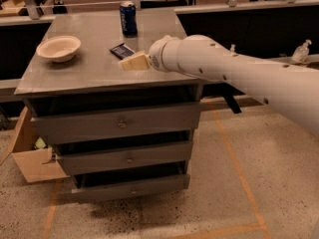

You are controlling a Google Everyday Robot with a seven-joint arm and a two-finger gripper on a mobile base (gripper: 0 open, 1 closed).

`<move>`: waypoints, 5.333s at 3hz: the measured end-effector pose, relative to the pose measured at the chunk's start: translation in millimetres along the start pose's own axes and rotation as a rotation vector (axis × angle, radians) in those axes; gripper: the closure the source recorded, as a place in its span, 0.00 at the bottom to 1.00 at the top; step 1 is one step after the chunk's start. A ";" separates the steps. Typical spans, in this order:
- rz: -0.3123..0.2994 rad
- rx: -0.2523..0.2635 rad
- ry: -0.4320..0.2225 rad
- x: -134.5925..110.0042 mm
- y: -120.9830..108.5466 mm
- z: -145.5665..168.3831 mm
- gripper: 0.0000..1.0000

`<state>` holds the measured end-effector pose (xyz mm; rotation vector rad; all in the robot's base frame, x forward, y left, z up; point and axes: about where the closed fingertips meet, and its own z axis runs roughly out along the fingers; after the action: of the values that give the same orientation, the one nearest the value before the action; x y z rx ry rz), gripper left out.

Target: Move rxbar blueberry near paper bowl

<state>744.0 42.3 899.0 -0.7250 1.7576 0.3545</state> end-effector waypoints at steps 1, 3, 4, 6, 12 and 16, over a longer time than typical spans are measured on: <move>0.000 0.000 0.000 0.0 0.0 0.0 0.00; -0.031 -0.076 0.026 1.5 0.8 49.6 0.00; -0.046 -0.107 0.031 2.7 3.7 73.8 0.00; -0.048 -0.122 0.024 4.7 4.0 107.4 0.09; 0.029 -0.191 0.012 13.5 12.5 135.2 0.87; -0.106 -0.309 0.007 -18.3 39.6 129.5 1.00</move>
Offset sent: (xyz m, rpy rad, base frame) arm 0.0446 0.0353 -0.0141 -0.0424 0.0372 0.1178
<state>819.8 152.5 871.2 -1.0361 1.6811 0.5592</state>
